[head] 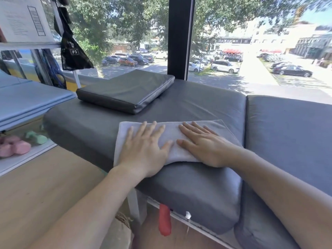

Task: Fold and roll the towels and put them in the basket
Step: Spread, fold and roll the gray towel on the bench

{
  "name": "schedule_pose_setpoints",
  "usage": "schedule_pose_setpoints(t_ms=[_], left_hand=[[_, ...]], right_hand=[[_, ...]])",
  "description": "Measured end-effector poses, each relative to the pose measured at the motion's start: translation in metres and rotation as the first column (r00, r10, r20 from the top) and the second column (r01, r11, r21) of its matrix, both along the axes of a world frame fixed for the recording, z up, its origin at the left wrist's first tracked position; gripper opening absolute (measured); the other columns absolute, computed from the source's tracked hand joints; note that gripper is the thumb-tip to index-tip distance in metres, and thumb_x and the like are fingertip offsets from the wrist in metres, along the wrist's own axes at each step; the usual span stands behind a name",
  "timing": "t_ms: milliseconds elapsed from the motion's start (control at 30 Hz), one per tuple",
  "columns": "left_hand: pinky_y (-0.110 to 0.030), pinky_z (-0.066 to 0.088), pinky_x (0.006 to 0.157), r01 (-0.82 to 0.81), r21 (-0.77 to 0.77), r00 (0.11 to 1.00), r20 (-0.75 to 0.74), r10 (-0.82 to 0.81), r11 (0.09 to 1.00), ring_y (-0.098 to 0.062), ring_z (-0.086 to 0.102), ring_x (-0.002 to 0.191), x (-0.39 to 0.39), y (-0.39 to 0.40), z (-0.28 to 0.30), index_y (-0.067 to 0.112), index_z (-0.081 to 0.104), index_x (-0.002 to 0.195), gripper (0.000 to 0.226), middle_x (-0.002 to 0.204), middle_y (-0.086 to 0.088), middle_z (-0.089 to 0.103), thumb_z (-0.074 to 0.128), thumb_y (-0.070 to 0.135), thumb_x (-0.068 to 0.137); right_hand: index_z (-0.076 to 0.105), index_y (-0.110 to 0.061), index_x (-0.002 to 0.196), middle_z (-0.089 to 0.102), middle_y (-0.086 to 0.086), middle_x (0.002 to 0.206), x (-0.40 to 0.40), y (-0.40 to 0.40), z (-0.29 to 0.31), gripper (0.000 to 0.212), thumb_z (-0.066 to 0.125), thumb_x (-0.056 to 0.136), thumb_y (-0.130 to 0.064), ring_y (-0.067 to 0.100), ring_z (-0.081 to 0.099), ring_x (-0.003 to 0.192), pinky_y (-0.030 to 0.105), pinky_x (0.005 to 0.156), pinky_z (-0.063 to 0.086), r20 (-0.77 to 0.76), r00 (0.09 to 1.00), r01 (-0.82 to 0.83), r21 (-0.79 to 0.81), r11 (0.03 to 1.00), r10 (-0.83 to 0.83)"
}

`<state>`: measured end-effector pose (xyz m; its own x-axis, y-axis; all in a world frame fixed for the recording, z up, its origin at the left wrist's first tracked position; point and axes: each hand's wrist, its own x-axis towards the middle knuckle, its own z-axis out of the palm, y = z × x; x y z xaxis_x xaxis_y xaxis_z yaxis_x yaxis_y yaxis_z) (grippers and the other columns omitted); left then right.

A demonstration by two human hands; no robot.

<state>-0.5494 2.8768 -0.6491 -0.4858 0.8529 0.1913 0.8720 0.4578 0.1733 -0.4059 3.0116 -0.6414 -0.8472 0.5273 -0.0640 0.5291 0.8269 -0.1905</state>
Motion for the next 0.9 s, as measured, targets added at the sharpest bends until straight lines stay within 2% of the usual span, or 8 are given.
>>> schedule_pose_setpoints(t_ms=[133,233,300,367,433,567,700,900], left_hand=[[-0.042,-0.006,0.126,-0.096,-0.126,0.993,0.057,0.104,0.987,-0.012,-0.007,0.156,-0.020,-0.005,0.001,0.032,0.007,0.162,0.089,0.170,0.008,-0.002,0.013,0.082,0.088],[-0.044,0.000,0.126,-0.217,-0.099,0.972,0.075,0.225,0.971,-0.015,0.002,0.156,-0.034,-0.012,0.006,0.023,0.015,0.162,0.077,0.170,0.003,0.006,0.018,0.067,0.098],[-0.047,0.002,0.126,-0.332,-0.053,0.943,0.022,0.333,0.942,-0.022,0.010,0.156,-0.039,-0.018,0.009,0.013,0.021,0.160,0.071,0.168,-0.005,0.017,0.018,0.054,0.102],[-0.047,0.002,0.126,-0.344,0.043,0.936,-0.060,0.346,0.938,-0.027,0.007,0.156,-0.036,-0.019,0.014,0.009,0.022,0.159,0.067,0.167,-0.009,0.019,0.021,0.047,0.103],[-0.044,0.002,0.126,-0.184,0.206,0.972,-0.108,0.209,0.961,-0.025,0.006,0.156,-0.024,-0.014,0.020,0.012,0.027,0.158,0.059,0.167,-0.006,0.021,0.029,0.038,0.105],[-0.038,0.006,0.125,0.032,0.243,0.999,0.000,-0.033,0.970,-0.013,0.012,0.155,0.006,0.004,0.006,0.024,0.035,0.156,0.051,0.165,0.007,0.027,0.032,0.032,0.106],[-0.044,0.000,0.126,-0.029,0.033,0.999,-0.018,0.029,0.999,-0.013,0.001,0.156,0.004,0.010,-0.015,0.029,0.018,0.160,0.055,0.169,0.010,0.010,0.019,0.041,0.107],[-0.045,-0.005,0.125,-0.043,-0.063,0.999,-0.024,0.042,0.997,-0.014,-0.009,0.156,0.000,0.005,-0.012,0.031,0.003,0.161,0.064,0.169,0.010,-0.004,0.013,0.056,0.103]], right_hand=[[0.005,-0.029,0.163,-0.003,-0.014,0.169,0.022,0.038,0.004,0.078,0.023,0.098,-0.070,0.010,-0.008,0.155,0.033,0.126,-0.004,0.007,0.977,0.211,-0.067,0.975,-0.211],[0.010,-0.020,0.163,0.002,-0.003,0.170,0.033,0.055,0.002,0.077,0.027,0.102,-0.063,0.014,0.000,0.157,0.031,0.126,0.001,-0.010,0.936,0.349,-0.104,0.931,-0.352],[0.014,-0.016,0.162,0.003,0.003,0.171,0.033,0.054,0.003,0.073,0.025,0.104,-0.059,0.017,-0.001,0.157,0.032,0.126,0.000,-0.101,0.913,0.396,0.002,0.918,-0.394],[0.015,-0.019,0.162,0.001,0.000,0.171,0.024,0.038,0.009,0.069,0.021,0.105,-0.057,0.015,-0.007,0.156,0.033,0.126,-0.003,-0.269,0.920,0.331,0.136,0.934,-0.286],[0.016,-0.025,0.162,0.003,-0.008,0.169,0.008,0.010,0.016,0.064,0.022,0.106,-0.055,0.008,-0.009,0.155,0.028,0.125,-0.006,-0.386,0.918,0.158,0.145,0.977,-0.091],[0.005,-0.033,0.162,-0.001,-0.013,0.169,-0.013,-0.025,-0.002,0.065,0.022,0.104,-0.058,0.005,-0.008,0.155,0.026,0.125,-0.005,-0.116,0.984,-0.128,0.078,0.989,0.137],[-0.003,-0.034,0.161,-0.008,-0.017,0.168,-0.006,-0.011,-0.006,0.072,0.021,0.101,-0.065,0.003,-0.013,0.153,0.028,0.125,-0.008,-0.019,0.997,-0.068,0.049,0.996,0.069],[0.000,-0.040,0.161,-0.005,-0.018,0.168,0.004,0.008,-0.005,0.083,0.022,0.092,-0.080,0.010,-0.010,0.155,0.033,0.125,-0.006,0.007,0.997,0.076,0.008,0.997,-0.076]])
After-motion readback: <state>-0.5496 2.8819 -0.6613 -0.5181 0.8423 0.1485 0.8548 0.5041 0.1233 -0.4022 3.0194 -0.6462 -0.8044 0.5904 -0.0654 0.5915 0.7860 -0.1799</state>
